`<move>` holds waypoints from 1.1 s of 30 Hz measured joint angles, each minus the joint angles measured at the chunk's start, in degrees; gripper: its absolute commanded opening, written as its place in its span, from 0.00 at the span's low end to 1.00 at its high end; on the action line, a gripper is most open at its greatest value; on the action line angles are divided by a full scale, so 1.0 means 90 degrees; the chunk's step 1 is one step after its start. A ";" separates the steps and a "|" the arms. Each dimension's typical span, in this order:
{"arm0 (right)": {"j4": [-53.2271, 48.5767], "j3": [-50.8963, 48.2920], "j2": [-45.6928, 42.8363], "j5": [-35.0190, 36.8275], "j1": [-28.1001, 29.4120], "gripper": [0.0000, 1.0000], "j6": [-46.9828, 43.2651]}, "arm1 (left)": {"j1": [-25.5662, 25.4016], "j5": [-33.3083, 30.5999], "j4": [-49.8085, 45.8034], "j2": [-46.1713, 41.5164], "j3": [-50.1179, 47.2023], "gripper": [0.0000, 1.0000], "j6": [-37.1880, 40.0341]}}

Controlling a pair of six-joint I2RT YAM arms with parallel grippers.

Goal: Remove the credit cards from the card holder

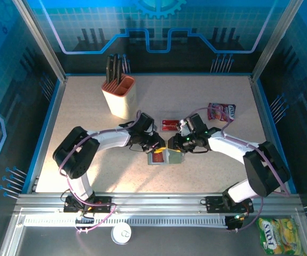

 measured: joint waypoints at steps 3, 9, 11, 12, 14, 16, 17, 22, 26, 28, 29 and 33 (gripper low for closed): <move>-0.0131 -0.0053 -0.0117 0.0039 -0.0107 0.32 -0.0066 | -0.0107 0.0046 0.0010 0.0219 0.0204 0.23 -0.0002; -0.0444 -0.0148 -0.0393 0.0296 -0.0291 0.32 -0.0143 | -0.0236 0.0117 -0.0068 0.0600 0.0576 0.35 0.0002; -0.0503 -0.0165 -0.0481 0.0369 -0.0335 0.32 -0.0143 | -0.0248 0.0143 -0.0102 0.0670 0.0673 0.38 0.0007; -0.0529 -0.0165 -0.0520 0.0398 -0.0340 0.32 -0.0143 | -0.0250 0.0155 -0.0141 0.0680 0.0709 0.39 0.0007; -0.0544 -0.0172 -0.0576 0.0440 -0.0350 0.32 -0.0143 | -0.0253 0.0155 -0.0231 0.0685 0.0767 0.41 0.0022; -0.0544 -0.0172 -0.0610 0.0469 -0.0359 0.32 -0.0141 | -0.0250 0.0151 -0.0338 0.0695 0.0831 0.42 0.0027; -0.0544 -0.0172 -0.0612 0.0478 -0.0359 0.32 -0.0138 | -0.0250 0.0146 -0.0357 0.0699 0.0843 0.43 0.0029; -0.0544 -0.0177 -0.0612 0.0481 -0.0359 0.32 -0.0112 | -0.0233 0.0134 -0.0447 0.0702 0.0850 0.47 0.0058; -0.0522 -0.0177 -0.0614 0.0505 -0.0355 0.33 -0.0068 | -0.0206 0.0136 -0.0449 0.0702 0.0850 0.50 0.0070; -0.0517 -0.0177 -0.0627 0.0529 -0.0347 0.33 -0.0041 | -0.0197 0.0141 -0.0449 0.0702 0.0850 0.50 0.0073; -0.0520 -0.0175 -0.0634 0.0534 -0.0338 0.33 -0.0036 | -0.0197 0.0146 -0.0447 0.0702 0.0850 0.50 0.0075; -0.0532 -0.0138 -0.0644 0.0656 -0.0260 0.33 0.0007 | -0.0165 0.0160 -0.0452 0.0692 0.0850 0.50 0.0170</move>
